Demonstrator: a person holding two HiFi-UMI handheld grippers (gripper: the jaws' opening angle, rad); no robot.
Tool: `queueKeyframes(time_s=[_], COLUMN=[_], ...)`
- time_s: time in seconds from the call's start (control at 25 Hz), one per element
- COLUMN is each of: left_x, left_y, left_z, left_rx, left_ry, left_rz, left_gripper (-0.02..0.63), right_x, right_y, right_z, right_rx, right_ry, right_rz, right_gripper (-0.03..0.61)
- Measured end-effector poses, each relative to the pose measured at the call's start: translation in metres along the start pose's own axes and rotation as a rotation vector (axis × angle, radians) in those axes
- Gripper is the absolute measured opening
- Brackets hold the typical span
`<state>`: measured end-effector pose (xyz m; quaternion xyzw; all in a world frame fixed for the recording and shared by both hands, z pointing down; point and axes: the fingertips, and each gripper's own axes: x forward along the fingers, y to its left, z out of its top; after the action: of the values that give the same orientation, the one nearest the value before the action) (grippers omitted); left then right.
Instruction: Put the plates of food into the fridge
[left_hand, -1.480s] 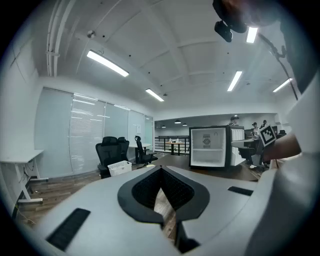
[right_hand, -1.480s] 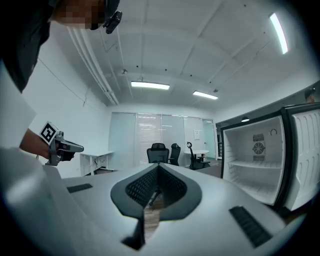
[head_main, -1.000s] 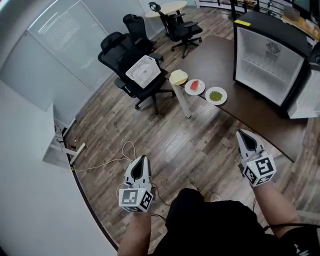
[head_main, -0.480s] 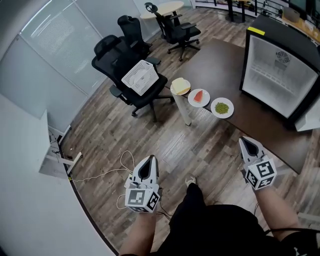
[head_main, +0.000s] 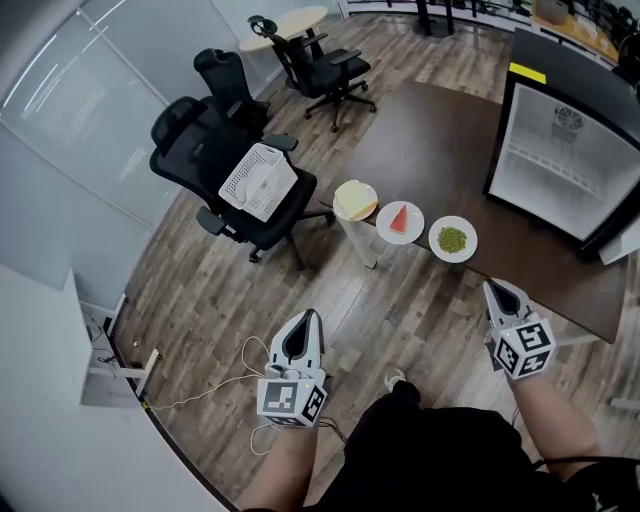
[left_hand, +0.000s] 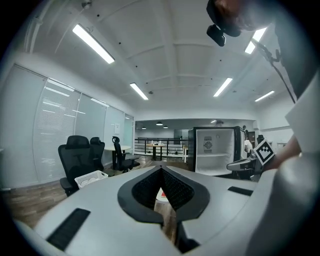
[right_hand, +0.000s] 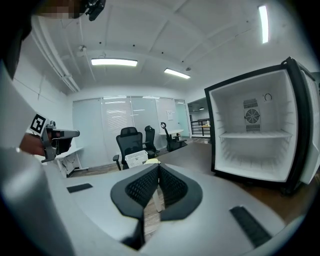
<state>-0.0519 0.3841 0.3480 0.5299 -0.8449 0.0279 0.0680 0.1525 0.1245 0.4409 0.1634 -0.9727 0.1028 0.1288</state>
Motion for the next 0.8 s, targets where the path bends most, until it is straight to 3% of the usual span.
queueKeyframes(time_s=[0.32,0.52,0.8], left_x=[0.079,0.128,0.181], left_y=[0.073,0.08,0.065], left_z=[0.008,0.009,0.004], left_rx=[0.0,0.004,0.018], left_ry=[0.01,0.013,0.038], left_rz=[-0.131,-0.223,-0.306], left_gripper=[0.005,0.004,0.005], right_x=[0.072,0.097,0.114], right_y=[0.028,0.033,0.015], right_z=[-0.012,-0.011,-0.044], right_rx=[0.097,0.199,0.336], right_ry=[0.069,0.036,0.035], right_rz=[-0.064,-0.067,-0.13], right_gripper=[-0.008,-0.008,-0.008])
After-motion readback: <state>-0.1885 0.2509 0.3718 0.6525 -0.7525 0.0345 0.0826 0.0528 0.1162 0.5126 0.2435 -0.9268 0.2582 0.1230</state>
